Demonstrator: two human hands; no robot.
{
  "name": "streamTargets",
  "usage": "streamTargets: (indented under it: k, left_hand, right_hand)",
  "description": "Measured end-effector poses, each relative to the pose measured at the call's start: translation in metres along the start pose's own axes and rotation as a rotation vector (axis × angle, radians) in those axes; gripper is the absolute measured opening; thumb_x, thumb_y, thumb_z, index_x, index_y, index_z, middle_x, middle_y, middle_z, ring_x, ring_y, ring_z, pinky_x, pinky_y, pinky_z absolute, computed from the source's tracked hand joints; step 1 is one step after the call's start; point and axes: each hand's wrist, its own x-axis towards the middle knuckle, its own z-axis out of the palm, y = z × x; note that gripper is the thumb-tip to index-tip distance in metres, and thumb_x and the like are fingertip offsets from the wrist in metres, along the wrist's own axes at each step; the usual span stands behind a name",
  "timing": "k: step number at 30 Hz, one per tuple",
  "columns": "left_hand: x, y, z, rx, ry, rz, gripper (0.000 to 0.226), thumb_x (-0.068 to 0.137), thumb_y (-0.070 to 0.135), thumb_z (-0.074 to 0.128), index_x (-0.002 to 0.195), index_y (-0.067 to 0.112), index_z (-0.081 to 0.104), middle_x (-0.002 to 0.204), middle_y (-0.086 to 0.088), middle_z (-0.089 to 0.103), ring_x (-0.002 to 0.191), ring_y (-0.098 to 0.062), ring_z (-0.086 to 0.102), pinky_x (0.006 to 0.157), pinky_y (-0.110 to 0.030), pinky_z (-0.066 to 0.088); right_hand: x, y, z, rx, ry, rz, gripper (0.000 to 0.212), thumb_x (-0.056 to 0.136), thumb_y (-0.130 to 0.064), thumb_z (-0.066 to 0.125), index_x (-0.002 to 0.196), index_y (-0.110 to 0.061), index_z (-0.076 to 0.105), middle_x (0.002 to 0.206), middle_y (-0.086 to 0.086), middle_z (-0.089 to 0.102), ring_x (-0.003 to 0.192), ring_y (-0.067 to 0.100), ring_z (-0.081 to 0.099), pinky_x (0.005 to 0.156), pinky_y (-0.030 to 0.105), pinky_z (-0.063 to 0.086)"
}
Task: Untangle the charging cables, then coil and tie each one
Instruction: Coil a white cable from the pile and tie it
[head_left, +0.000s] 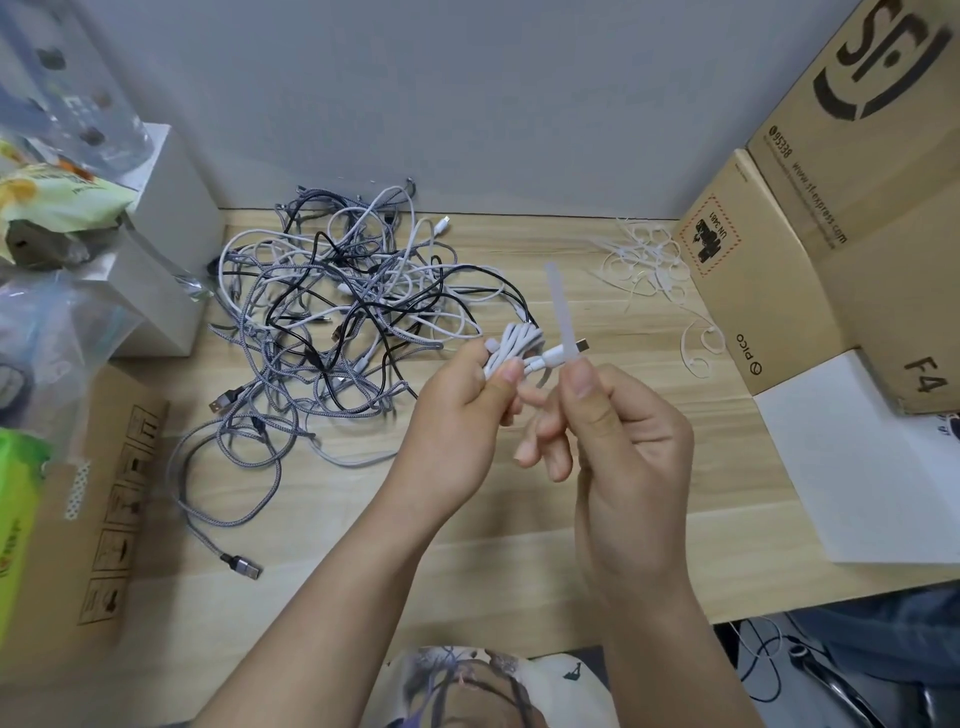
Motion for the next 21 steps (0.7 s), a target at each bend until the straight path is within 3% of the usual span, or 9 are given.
streamTargets:
  k: [2,7,11,15,21]
  left_hand:
    - [-0.001,0.001,0.0,0.023,0.012,0.004,0.015,0.099,0.011,0.044,0.098,0.001,0.056,0.05,0.01,0.049,0.049,-0.005,0.047,0.05,-0.013,0.033]
    - [-0.004,0.005,0.002,0.031,0.037,0.043,0.01,0.089,0.025,0.047,0.08,0.024,0.05,0.057,0.011,0.047,0.053,-0.002,0.041,0.049,-0.012,0.031]
    - [-0.005,0.007,0.003,0.053,0.037,0.051,0.024,0.097,0.016,0.047,0.078,0.03,0.05,0.056,0.011,0.046,0.053,-0.001,0.041,0.049,-0.012,0.031]
    - [-0.006,0.008,0.003,0.083,0.039,0.072,0.011,0.086,0.03,0.044,0.077,0.031,0.05,0.055,0.014,0.047,0.054,-0.003,0.041,0.05,-0.014,0.03]
    - [-0.006,0.008,0.002,0.101,0.039,0.082,0.009,0.084,0.03,0.043,0.078,0.027,0.049,0.053,0.014,0.047,0.054,-0.004,0.041,0.052,-0.019,0.029]
  right_hand:
    - [0.0,-0.003,0.0,-0.001,-0.002,0.038,0.033,0.076,-0.036,0.06,0.047,-0.02,0.056,0.046,0.012,0.044,0.038,0.008,0.042,0.048,0.018,0.042]
    - [0.007,-0.005,-0.004,-0.098,0.085,0.176,0.038,0.072,-0.02,0.058,0.034,-0.02,0.049,0.041,-0.001,0.04,0.043,0.013,0.032,0.038,0.016,0.026]
    - [0.011,-0.003,-0.005,-0.15,0.108,0.197,0.039,0.072,-0.02,0.057,0.035,-0.02,0.044,0.039,-0.003,0.036,0.051,0.022,0.029,0.039,0.015,0.024]
    - [0.013,-0.002,-0.005,-0.159,0.1,0.224,0.038,0.071,-0.021,0.058,0.035,-0.02,0.045,0.039,-0.005,0.036,0.052,0.021,0.029,0.039,0.016,0.024]
    - [0.014,0.0,-0.005,-0.168,0.073,0.24,0.036,0.071,-0.023,0.058,0.037,-0.018,0.049,0.039,-0.003,0.038,0.045,0.014,0.03,0.039,0.016,0.023]
